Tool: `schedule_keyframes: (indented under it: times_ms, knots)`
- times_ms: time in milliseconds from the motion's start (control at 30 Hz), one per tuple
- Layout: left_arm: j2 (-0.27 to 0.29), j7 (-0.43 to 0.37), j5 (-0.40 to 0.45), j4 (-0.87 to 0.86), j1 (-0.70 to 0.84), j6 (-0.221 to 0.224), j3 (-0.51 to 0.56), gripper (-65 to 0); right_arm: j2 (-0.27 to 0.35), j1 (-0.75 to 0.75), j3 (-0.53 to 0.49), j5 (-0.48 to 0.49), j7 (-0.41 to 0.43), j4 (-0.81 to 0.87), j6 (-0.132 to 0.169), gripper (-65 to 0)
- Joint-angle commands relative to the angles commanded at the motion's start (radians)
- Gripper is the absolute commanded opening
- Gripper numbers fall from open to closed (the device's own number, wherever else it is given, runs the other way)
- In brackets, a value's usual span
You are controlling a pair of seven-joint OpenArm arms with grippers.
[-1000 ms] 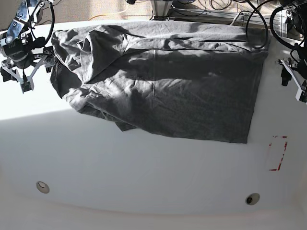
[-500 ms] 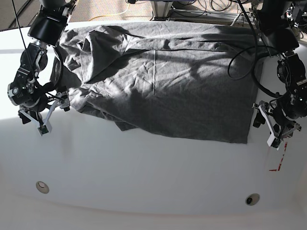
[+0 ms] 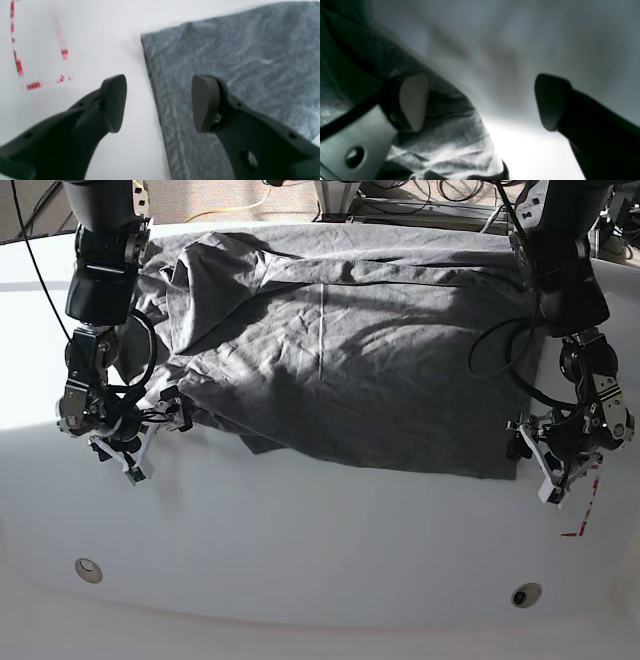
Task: Layout the t-shirt on the table in an organized manner, then fold the t-shirt properly
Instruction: 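Release the shirt and grasp its hem corners with both grippers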
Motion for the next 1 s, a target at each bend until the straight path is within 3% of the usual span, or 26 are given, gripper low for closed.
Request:
schedule_keyframes:
  times_ms: [267,567,733,767,900,1000]
  knots:
    - [-0.003,-0.058,0.002,-0.091,0.006,0.000,0.000,-26.5,-0.009,-0.049,0.003,-0.002,0.025,-0.011,0.000,0.0]
    - [-0.003,-0.058,0.002,-0.100,0.008,0.000,-0.002,-26.5,-0.011,-0.107,0.005,0.008,0.028,-0.009,0.000,-16.8]
    - [-0.003,-0.058,0.002,-0.100,0.008,0.000,-0.002,-26.5,-0.012,-0.118,0.005,0.008,0.029,-0.009,0.000,-33.9]
    - [-0.003,-0.058,0.002,-0.100,0.008,0.000,-0.002,-26.5,-0.012,-0.120,0.005,0.008,0.029,-0.009,0.000,-42.2]
    - [-0.002,-0.058,0.000,-0.100,0.008,0.000,-0.002,-26.5,-0.012,-0.120,0.005,0.008,0.029,-0.009,0.000,-63.4]
    - [0.000,-0.060,0.000,-0.100,0.003,0.000,-0.002,-26.5,-0.008,-0.120,0.005,0.008,0.029,-0.002,0.000,-64.2]
